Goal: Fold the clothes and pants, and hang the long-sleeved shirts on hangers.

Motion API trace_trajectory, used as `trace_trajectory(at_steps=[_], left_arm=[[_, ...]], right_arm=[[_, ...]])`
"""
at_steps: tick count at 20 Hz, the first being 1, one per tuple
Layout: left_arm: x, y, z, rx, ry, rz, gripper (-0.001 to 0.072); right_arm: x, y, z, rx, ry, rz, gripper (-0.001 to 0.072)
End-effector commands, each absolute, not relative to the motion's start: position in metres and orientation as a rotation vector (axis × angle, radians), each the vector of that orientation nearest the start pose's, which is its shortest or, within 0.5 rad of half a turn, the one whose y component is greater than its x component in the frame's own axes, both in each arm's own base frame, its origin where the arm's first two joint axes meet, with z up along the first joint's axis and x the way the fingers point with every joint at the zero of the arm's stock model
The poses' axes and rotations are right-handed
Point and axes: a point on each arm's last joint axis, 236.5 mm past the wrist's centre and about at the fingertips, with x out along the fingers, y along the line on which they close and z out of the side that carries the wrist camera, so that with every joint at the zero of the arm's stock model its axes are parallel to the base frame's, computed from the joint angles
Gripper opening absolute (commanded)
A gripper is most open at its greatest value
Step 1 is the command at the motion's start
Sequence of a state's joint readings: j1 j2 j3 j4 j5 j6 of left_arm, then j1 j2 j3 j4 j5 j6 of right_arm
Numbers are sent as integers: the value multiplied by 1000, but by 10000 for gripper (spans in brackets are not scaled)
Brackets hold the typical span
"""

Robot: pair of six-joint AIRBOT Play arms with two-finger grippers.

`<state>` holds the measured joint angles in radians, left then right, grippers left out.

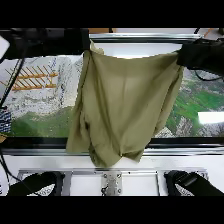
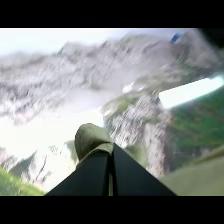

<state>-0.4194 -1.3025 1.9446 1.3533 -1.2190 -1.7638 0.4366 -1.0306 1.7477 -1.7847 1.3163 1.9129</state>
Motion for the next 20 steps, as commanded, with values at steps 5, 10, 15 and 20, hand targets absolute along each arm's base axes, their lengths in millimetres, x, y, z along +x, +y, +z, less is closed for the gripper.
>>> trace_trajectory(at_steps=[5,10,15,20], left_arm=[[322,-225,136,-72,1152,-515,11],[231,-245,-9,-19,1353,-535,11],[199,-266,-57,6,1441,-558,11],[209,-285,-53,11,1432,-578,11]], right_arm=[[303,77,140,-78,1076,4,12],[258,59,17,-114,1256,-48,13],[254,59,-15,-136,1290,-42,80],[248,67,-4,-100,1271,4,616]])
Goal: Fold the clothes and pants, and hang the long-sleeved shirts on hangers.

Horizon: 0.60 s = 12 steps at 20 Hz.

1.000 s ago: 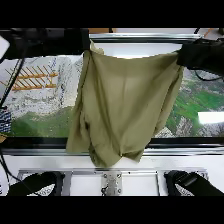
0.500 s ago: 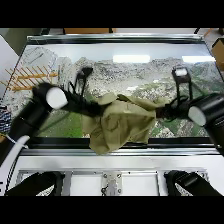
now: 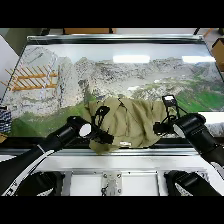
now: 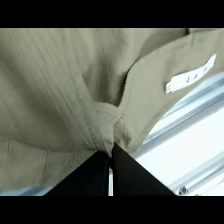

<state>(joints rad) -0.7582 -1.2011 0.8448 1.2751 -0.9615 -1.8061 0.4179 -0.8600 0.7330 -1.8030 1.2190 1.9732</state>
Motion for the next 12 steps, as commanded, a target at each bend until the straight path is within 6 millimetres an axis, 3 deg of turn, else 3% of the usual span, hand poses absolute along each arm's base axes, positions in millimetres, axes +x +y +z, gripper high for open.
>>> trace_trajectory(at_steps=[1,3,6,12], left_arm=[[212,-287,-50,7,1422,-582,11],[214,-290,-46,1,1411,-587,11],[211,-287,-51,4,1422,-582,11],[205,-281,-59,12,1446,-570,11]], right_arm=[[243,78,1,-48,1268,39,615],[234,98,5,22,1272,76,610],[223,122,-8,15,1308,61,565],[195,159,-74,-90,1457,-116,564]])
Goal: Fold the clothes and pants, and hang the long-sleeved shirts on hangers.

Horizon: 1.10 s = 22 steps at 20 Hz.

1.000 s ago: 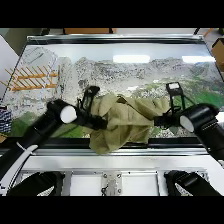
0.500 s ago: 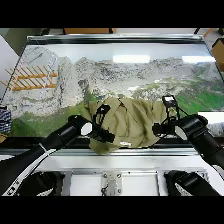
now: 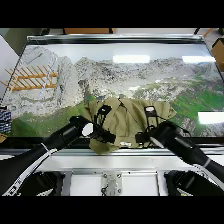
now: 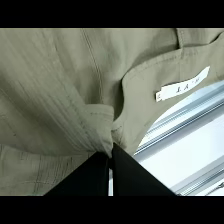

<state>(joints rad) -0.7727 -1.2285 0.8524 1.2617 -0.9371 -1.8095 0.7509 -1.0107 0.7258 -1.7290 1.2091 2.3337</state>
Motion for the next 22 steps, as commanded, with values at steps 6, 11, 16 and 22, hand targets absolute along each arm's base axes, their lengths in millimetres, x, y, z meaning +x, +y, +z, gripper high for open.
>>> trace_trajectory(at_steps=[6,11,16,22], left_arm=[[205,-283,-58,4,1443,-573,11],[208,-285,-33,-20,1380,-605,11],[195,-285,-21,-26,1392,-631,11],[166,-307,-6,13,1354,-738,11]], right_arm=[[203,148,-89,-260,1508,-243,564],[193,134,-95,-324,1556,-309,564],[193,139,-97,-256,1547,-349,564],[190,128,-95,-337,1566,-356,457]])
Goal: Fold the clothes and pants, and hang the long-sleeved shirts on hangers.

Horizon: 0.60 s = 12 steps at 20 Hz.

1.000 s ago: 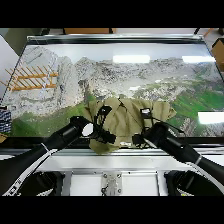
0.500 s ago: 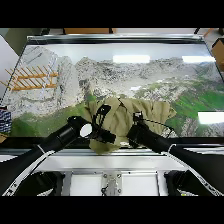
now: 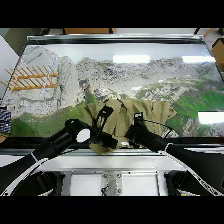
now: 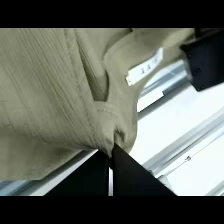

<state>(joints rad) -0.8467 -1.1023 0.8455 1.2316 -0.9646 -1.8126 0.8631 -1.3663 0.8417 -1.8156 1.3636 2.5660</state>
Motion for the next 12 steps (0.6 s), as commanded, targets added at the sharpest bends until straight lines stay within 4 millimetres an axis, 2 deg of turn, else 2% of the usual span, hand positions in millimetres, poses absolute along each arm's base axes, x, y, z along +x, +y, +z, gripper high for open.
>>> trace_trajectory(at_steps=[1,4,6,9,12], left_arm=[[166,-307,3,5,1331,-751,11],[170,-299,36,-39,1253,-772,11],[171,-288,51,-58,1230,-768,11],[170,-276,61,-69,1223,-757,11],[166,-275,59,-60,1242,-758,11]], right_arm=[[189,122,-92,-376,1572,-357,457],[185,113,-87,-447,1594,-358,457],[183,110,-85,-456,1603,-371,458],[181,108,-83,-472,1612,-374,457],[180,108,-84,-471,1613,-373,456]])
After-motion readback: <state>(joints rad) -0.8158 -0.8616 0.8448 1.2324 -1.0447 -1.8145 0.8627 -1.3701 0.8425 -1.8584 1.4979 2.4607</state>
